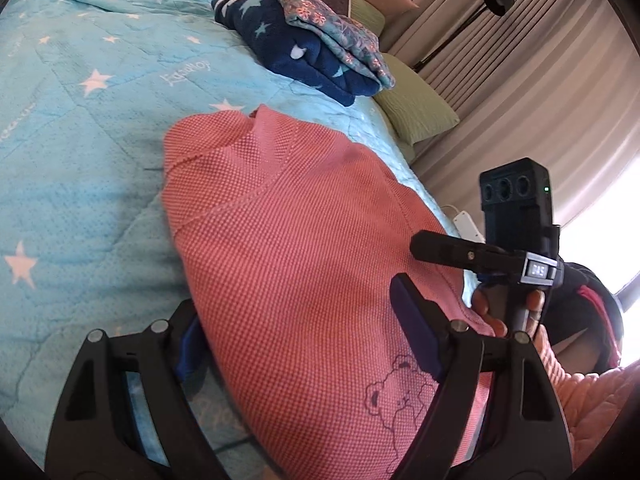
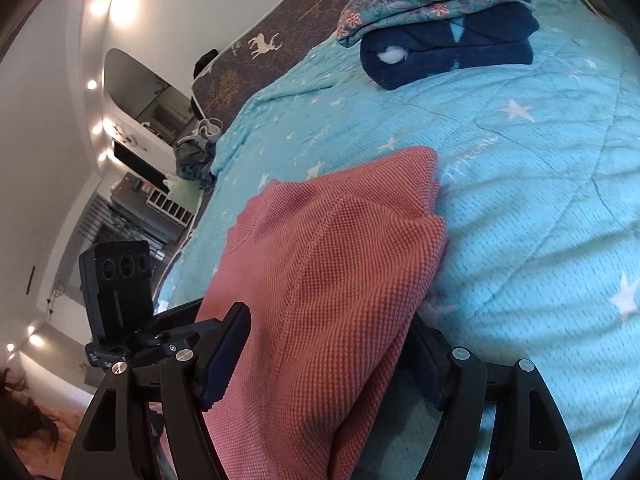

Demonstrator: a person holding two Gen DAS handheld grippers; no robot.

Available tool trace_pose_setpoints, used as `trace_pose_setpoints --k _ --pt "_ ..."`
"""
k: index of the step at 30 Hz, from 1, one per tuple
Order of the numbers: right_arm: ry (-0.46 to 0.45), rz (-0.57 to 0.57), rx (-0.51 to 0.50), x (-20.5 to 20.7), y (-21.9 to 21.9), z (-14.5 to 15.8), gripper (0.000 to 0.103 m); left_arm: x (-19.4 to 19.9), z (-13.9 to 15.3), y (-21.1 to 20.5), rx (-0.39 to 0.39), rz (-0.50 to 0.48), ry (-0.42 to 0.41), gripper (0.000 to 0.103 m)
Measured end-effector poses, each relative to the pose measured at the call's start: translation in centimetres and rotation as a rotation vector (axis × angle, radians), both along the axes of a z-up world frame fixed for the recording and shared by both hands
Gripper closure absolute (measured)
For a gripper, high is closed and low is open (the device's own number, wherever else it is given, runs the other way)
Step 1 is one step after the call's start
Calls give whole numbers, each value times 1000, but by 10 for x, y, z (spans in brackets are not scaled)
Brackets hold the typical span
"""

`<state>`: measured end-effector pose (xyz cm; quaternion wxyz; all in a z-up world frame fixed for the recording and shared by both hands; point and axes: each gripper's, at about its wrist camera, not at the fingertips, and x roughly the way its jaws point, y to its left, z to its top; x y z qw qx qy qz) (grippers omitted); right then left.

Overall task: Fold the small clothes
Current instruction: 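Close the left gripper on the sweater edge while the right gripper grasps beside it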

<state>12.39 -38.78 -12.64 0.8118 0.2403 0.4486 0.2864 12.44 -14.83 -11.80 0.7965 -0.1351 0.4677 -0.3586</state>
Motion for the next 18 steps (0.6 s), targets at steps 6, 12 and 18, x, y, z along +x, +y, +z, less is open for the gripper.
trace_pose_setpoints --k 6,12,18 --pt "-14 -1 22 13 0 -5 43 5 -3 -3 -33 -22 -6 22" --pt "25 35 98 21 2 -13 67 9 -5 2 -98 -26 15 34" --pt "53 7 112 15 3 -9 81 8 -2 10 -110 18 51 75"
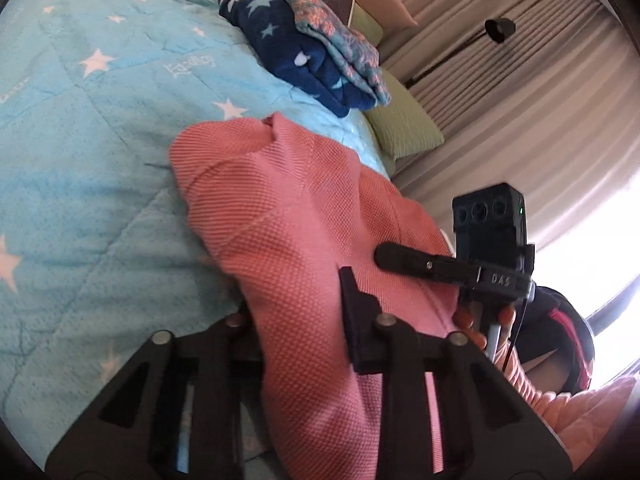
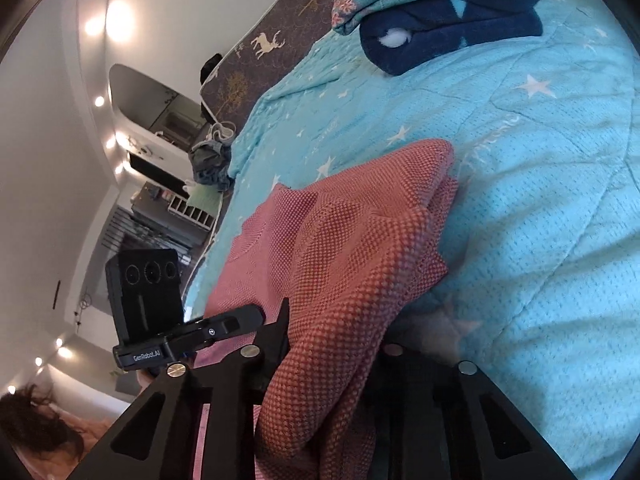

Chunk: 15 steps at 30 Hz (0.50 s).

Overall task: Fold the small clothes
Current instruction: 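Close the left gripper on the sweater edge while the right gripper grasps beside it, then lift the folded pink sweater with both grippers and carry it to the clothes stack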

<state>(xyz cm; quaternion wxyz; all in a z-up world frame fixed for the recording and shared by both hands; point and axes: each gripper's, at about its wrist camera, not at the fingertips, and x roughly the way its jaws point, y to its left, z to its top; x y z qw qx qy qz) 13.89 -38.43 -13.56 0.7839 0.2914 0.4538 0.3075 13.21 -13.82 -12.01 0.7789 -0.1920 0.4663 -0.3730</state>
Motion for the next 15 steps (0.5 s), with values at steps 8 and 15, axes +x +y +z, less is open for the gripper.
trace_pose_setpoints --k 8,15 --pt "-141 -21 -98 -36 8 51 83 -41 62 -25 185 -10 -242 76" --pt "-286 -54 -147 -80 3 106 83 -79 118 -41 224 -21 -409 77"
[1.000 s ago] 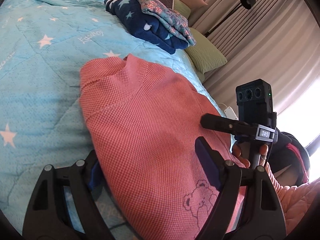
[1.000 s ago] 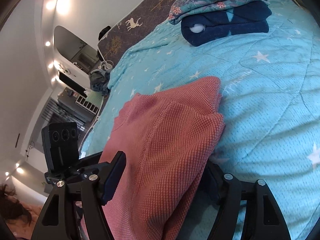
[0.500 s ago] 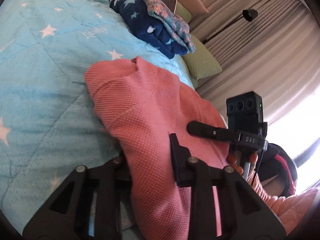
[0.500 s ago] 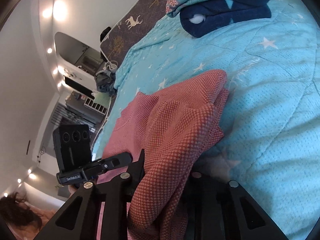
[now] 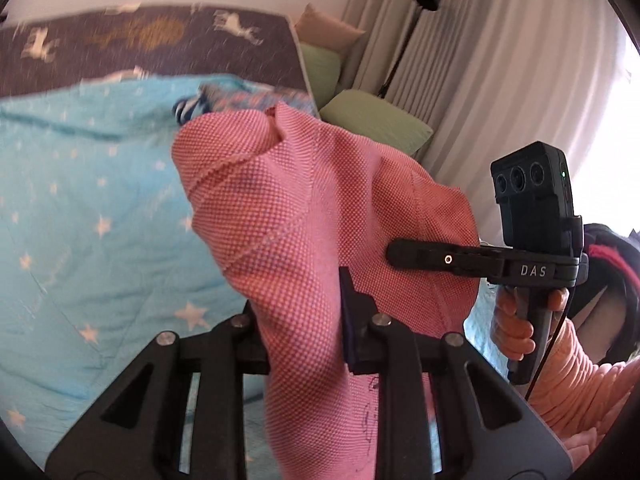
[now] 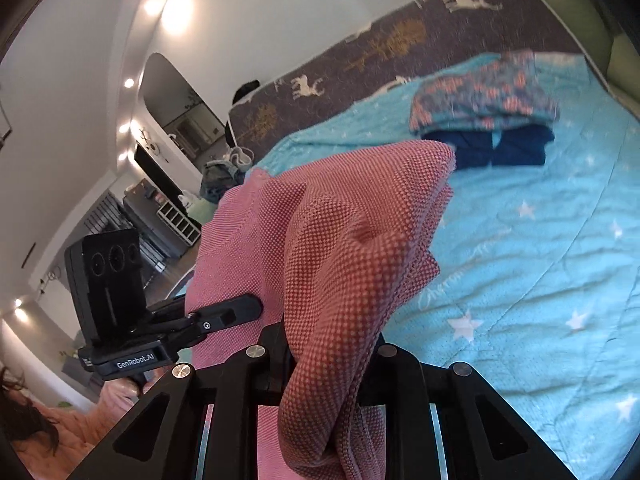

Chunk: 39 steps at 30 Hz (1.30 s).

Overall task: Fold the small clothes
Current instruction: 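Lift the folded pink sweater with both grippers and carry it to the clothes stack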

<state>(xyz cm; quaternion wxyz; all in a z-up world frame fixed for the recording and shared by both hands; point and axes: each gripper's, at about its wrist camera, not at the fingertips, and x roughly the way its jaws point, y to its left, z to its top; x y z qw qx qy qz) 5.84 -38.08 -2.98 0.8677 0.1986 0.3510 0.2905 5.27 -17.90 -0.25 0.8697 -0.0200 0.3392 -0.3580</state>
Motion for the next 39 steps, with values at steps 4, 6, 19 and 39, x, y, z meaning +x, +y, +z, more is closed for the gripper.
trace_pose_setpoints --k 4,6,19,39 --pt "-74 -40 -11 -26 -7 29 83 -20 24 -10 7 -14 -77 78" --pt "-110 -53 -23 -37 -8 40 83 -30 39 -15 6 -22 -121 78" --pt "-330 -119 -107 -90 -21 114 83 -66 98 -37 30 -66 -335 78" --pt "-530 -157 -144 -11 -51 249 83 4 224 -83 121 -50 -589 78"
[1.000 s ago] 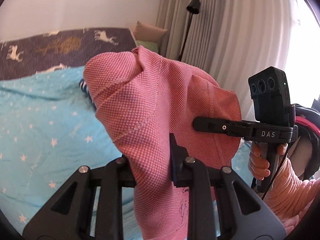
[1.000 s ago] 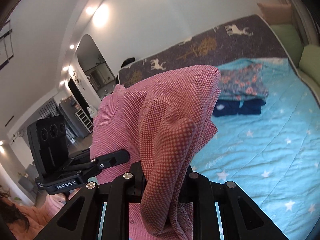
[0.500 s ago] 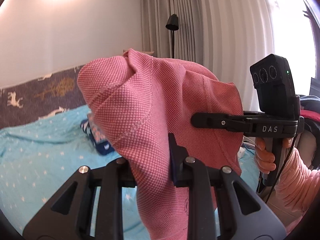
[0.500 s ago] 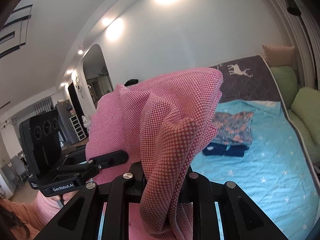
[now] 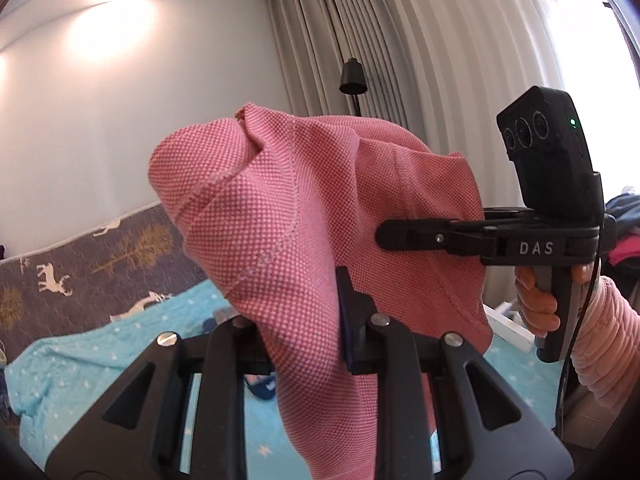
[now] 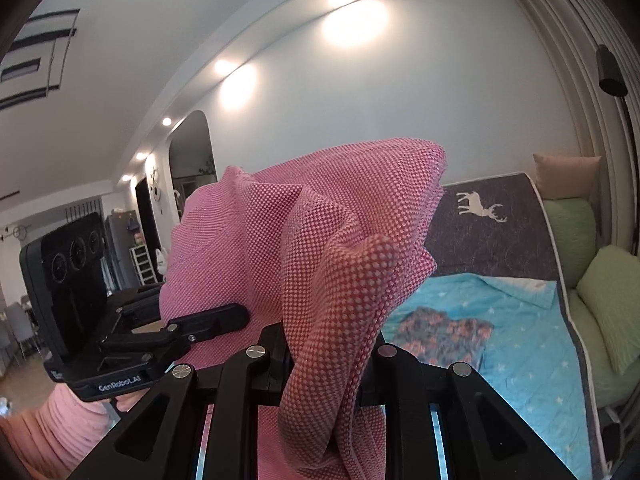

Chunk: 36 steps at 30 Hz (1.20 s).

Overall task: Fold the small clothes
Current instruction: 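Lift the folded pink sweater with both grippers and carry it to the clothes stack, then lower the sweater onto the navy clothes stack and open both grippers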

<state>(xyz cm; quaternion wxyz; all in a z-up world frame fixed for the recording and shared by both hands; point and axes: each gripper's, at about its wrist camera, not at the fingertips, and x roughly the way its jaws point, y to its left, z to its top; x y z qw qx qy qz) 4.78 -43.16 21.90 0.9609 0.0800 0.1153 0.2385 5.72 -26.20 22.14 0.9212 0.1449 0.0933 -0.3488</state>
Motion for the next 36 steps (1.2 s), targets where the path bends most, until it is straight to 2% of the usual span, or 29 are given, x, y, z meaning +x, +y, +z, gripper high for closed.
trace_pose_setpoints --k 3,10,19,25,31,33,34,36 --pt "-9 -8 8 20 -4 14 83 20 13 -7 6 11 -11 78" --pt "4 -45 23 68 -14 29 83 68 21 -23 14 16 0 78" --pt "64 -104 48 158 -28 18 83 154 4 -48 25 64 47 78" --pt "140 -129 79 221 -38 -22 83 215 -40 -57 18 92 153 78" --pt "285 -148 51 292 -46 -92 83 283 -116 -74 46 143 290 78" --pt "349 -165 44 319 -48 -123 82 308 -153 -84 65 199 338 77" --pt "376 -177 42 330 -49 -136 82 316 -162 -87 76 218 349 77" --pt "446 -215 13 355 -49 -167 78 335 -199 -98 144 296 356 71"
